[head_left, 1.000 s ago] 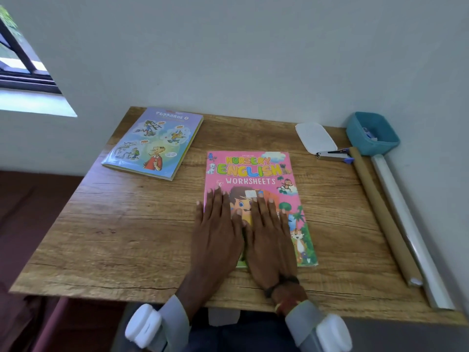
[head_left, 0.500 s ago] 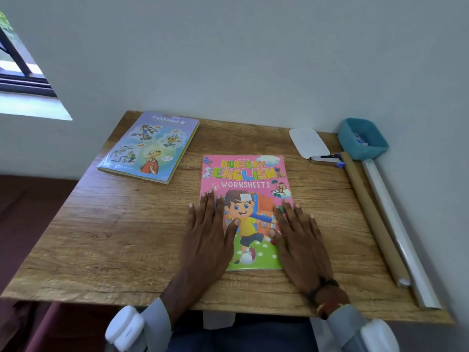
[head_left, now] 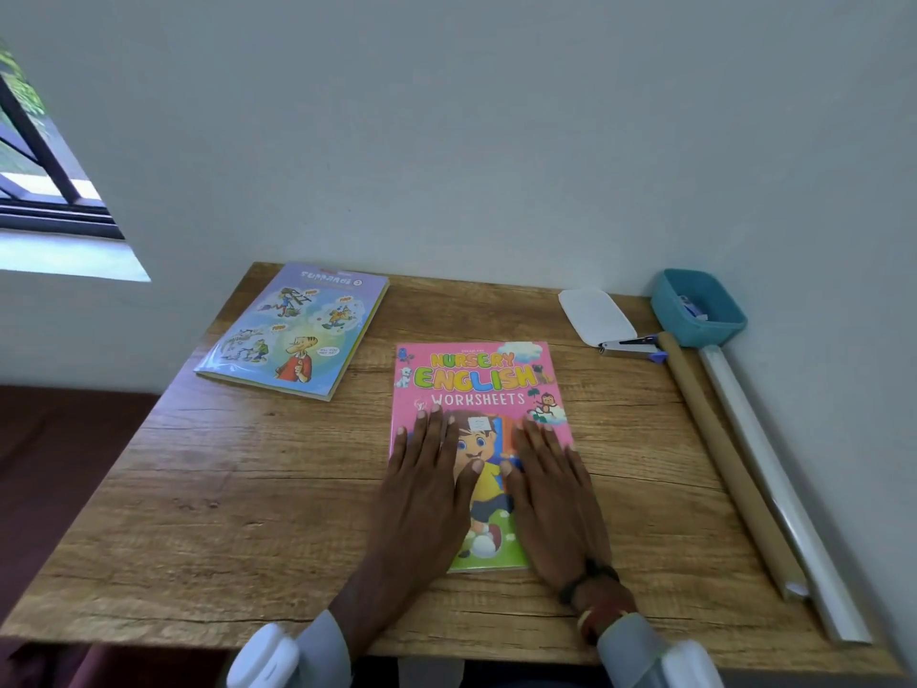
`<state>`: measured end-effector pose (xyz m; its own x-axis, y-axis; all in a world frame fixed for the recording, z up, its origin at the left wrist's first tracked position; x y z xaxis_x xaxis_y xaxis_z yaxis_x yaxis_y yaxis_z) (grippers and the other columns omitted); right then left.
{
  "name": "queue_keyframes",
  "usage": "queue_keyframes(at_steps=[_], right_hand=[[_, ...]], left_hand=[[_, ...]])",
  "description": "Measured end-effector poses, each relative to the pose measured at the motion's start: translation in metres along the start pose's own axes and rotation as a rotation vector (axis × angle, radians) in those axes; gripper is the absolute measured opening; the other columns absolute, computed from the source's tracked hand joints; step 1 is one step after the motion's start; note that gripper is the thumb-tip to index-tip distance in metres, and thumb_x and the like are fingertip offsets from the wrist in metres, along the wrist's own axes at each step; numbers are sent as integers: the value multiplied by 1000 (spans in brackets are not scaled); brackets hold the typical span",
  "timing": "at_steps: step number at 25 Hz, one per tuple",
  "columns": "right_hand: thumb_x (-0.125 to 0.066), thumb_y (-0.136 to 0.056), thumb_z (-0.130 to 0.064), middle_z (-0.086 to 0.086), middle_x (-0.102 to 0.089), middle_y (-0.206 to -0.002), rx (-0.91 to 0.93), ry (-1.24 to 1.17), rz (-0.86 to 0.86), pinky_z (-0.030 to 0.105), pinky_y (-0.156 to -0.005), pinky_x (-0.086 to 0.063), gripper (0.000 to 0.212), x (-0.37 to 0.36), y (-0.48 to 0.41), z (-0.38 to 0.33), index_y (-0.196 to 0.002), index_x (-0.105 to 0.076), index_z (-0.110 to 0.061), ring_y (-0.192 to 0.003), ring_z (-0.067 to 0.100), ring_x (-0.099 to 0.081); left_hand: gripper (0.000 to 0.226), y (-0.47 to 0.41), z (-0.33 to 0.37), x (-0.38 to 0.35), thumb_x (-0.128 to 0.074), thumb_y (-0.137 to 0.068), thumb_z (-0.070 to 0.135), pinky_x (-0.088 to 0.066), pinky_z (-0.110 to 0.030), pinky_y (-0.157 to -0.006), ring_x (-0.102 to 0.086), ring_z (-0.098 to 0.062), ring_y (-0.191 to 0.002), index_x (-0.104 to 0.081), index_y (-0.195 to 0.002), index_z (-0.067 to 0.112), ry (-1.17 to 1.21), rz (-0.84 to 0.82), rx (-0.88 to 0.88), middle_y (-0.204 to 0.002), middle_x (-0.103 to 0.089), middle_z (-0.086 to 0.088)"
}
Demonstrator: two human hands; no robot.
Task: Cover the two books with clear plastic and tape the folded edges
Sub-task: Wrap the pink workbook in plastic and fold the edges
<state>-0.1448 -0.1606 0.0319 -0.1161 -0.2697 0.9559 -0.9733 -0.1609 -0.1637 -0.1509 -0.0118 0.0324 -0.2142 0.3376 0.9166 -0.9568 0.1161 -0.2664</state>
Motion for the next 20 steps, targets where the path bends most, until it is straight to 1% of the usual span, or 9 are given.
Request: queue_keyframes(at_steps=[3, 5, 8, 10, 12, 13, 16, 18, 20], right_hand=[[-13, -91, -63, -10, -10, -159, -151, -84, 16, 35, -120, -8, 73, 6, -2, 8, -153, -16, -24, -147, 7, -7], [-17, -86, -70, -2, -17, -160, -280, -126, 44, 38, -118, -17, 85, 12, 2, 9, -152, -19, -18, -147, 14, -16], [-45, -85, -68, 6, -32, -152, -484, -54, 20, 40, -105, -30, 87, 23, 2, 10, -149, -25, -13, -137, 24, -31], [-56, -81, -65, 8, -43, -140, -579, -25, -2, 41, -99, -35, 84, 31, -9, 12, -143, -33, -13, -127, 28, -37], [-63, -77, -62, 12, -48, -130, -671, -104, -16, 43, -96, -36, 77, 34, -21, 19, -132, -42, -14, -122, 31, -41], [-66, -75, -61, 13, -49, -127, -716, -156, -23, 43, -96, -36, 72, 36, -25, 25, -127, -46, -14, -120, 32, -42], [-70, -73, -58, 15, -53, -121, -783, -251, -39, 42, -95, -39, 62, 33, -32, 40, -116, -57, -15, -116, 34, -46], [-69, -75, -54, 16, -55, -119, -793, -299, -14, 40, -94, -41, 54, 29, -37, 47, -111, -61, -14, -113, 35, -49], [-66, -80, -48, 18, -57, -118, -808, -369, 31, 37, -89, -41, 48, 25, -44, 54, -111, -62, -11, -111, 36, -51]], left_hand=[[85, -7, -13, 3, -3, -95, 67, -2, -27, -121, -14, -16, -149, -31, -152, 11, 106, 17, 101, -161, -20, -6], [96, -8, -31, 4, 5, -86, 76, 3, -21, -118, -5, -13, -151, -20, -154, 13, 257, 9, 250, -163, -9, -1], [80, -10, -33, 13, -24, -93, 66, -2, -24, -118, -6, -13, -151, -15, -156, 18, 392, -50, 362, -164, -7, 1], [75, -20, -33, 17, -39, -94, 63, -15, -38, -121, -22, -22, -147, -27, -152, 18, 447, -49, 465, -160, -25, -3], [70, -39, -40, 24, -46, -86, 72, -36, -50, -109, -51, -27, -124, -50, -132, 19, 553, 26, 523, -130, -57, -3], [70, -48, -46, 27, -49, -80, 76, -42, -51, -102, -58, -25, -112, -55, -120, 19, 571, 37, 552, -115, -63, -1], [92, -64, -64, 26, -48, -67, 87, -48, -48, -95, -61, -30, -105, -56, -115, 9, 557, -48, 658, -112, -66, -10], [90, -68, -70, 19, -51, -71, 84, -49, -45, -92, -61, -30, -106, -56, -116, 6, 527, -105, 688, -115, -64, -12], [81, -69, -70, 17, -49, -69, 85, -51, -43, -88, -63, -27, -98, -60, -100, 11, 497, -123, 664, -103, -67, -7]])
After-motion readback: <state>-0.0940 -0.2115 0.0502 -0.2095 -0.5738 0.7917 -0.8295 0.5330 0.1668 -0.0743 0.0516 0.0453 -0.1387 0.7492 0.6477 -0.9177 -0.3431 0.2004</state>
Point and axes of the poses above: each hand's wrist, its own y-axis away from the middle knuckle, its own x-axis out of the back of the hand, z = x × y, the point moved 7 cm from there along -y, towards the middle knuckle
